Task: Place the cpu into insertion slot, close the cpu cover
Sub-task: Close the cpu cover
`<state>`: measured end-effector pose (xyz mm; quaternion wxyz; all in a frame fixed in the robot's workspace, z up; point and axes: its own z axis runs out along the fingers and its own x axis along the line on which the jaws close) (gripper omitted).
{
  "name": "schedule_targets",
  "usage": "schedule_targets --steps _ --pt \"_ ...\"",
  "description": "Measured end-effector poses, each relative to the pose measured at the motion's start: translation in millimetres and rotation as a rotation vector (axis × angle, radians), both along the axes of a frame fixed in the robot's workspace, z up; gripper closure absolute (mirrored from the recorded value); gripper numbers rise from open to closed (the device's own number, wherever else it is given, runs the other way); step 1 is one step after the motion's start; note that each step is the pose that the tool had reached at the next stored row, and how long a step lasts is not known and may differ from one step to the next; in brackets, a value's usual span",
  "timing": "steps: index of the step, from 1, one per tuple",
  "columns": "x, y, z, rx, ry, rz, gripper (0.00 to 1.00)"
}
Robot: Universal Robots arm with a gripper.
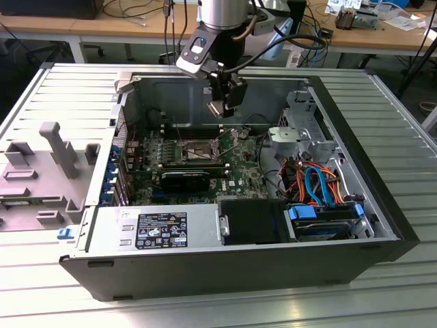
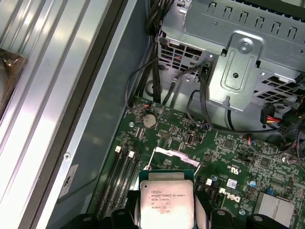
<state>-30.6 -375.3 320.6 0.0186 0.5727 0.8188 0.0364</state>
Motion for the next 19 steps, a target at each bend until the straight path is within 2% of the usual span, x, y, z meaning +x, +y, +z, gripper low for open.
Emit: schedule_targets --steps 19 --pt "0.0 0.0 -0.4 0.0000 0.0000 -0.029 0.45"
